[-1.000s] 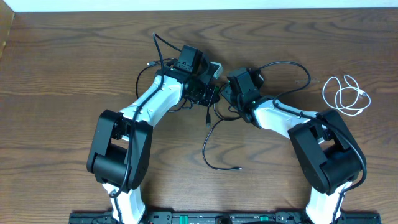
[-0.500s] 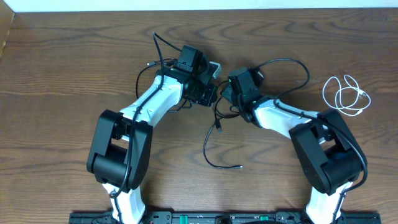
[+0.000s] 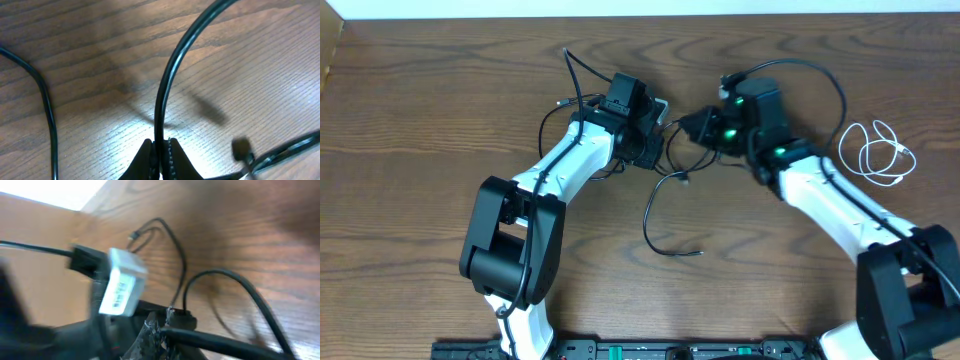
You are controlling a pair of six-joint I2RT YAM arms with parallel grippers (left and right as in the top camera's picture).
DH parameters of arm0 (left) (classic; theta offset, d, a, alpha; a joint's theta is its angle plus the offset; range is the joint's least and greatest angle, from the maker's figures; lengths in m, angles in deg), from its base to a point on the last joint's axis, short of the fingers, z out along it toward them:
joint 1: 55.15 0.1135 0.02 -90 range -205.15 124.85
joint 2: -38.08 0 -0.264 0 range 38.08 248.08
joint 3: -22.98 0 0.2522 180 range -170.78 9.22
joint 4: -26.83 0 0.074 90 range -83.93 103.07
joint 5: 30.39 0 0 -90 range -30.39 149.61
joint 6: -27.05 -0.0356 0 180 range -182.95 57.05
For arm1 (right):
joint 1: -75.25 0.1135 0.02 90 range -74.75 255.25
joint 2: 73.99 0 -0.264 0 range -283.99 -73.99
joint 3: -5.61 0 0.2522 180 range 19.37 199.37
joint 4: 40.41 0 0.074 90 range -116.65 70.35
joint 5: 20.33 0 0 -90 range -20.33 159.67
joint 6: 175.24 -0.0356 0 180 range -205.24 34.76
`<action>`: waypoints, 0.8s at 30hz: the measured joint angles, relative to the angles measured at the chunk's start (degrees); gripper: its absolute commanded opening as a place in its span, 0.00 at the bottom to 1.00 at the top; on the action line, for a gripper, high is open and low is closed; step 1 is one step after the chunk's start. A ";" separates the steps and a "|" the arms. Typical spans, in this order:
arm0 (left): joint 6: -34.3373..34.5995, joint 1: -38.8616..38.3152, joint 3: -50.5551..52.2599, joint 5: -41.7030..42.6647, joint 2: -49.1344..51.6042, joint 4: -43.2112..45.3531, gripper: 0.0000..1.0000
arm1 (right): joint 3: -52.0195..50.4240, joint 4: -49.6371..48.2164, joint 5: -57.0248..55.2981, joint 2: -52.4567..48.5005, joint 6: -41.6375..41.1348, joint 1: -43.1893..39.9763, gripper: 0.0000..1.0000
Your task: Untangle cables
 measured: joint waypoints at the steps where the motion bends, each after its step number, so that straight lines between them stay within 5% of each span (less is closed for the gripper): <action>1: 0.00 -0.02 0.00 -0.13 0.00 0.00 0.08 | 0.00 -0.22 2.12 0.20 0.17 -1.31 0.01; 24: -0.02 -0.04 -0.02 -0.37 0.00 0.07 0.07 | -0.02 8.39 25.68 0.31 4.07 -21.35 0.01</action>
